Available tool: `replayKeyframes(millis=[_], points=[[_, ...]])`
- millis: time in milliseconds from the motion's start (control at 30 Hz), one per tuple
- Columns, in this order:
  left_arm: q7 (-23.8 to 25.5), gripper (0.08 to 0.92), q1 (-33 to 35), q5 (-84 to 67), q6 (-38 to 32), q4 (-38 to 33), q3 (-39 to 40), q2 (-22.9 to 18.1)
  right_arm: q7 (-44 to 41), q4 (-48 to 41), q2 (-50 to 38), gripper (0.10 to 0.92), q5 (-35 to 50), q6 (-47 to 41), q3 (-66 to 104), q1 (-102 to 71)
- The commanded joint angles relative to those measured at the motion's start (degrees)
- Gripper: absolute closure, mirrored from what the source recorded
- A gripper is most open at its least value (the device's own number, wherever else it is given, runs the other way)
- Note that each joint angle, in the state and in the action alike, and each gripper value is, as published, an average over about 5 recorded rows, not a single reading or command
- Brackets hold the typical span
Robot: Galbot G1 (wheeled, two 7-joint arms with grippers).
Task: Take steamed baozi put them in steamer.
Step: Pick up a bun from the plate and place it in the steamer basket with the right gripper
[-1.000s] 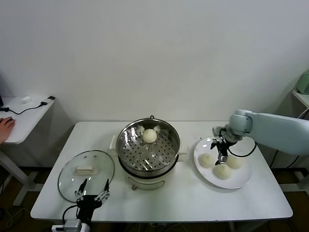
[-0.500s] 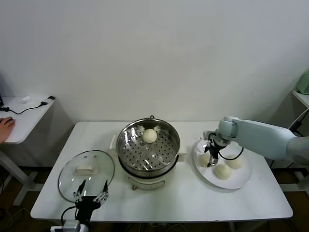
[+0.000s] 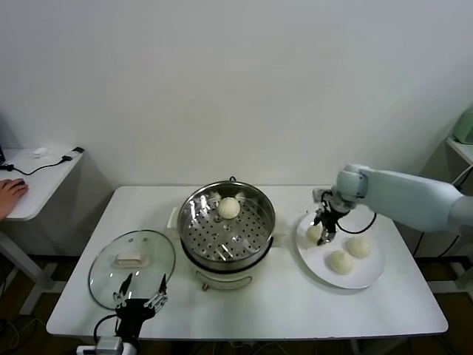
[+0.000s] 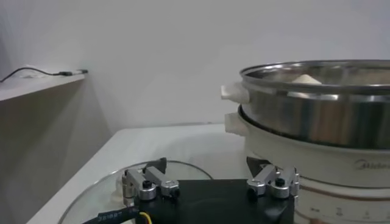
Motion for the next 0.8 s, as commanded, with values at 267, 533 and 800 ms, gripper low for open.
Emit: replayKeyframes(millis=[267,533,800], points=[[0.1,0.177,0.0,0.1,0.2,-1.3,0.5,0.6,1.6,14.9,17.3,0.347,28.0,-5.9,-4.4,29.0],[0.3,0.177,-0.1,0.1,0.2,-2.4,1.4,0.3,9.5,12.5,29.3,0.347,30.2,-10.5,-1.2,17.5],[0.3,0.177,-0.4,-0.2,0.1,-2.1,1.2,0.3,12.0,5.3,33.2,0.347,26.1,-11.7,-1.2,8.2]])
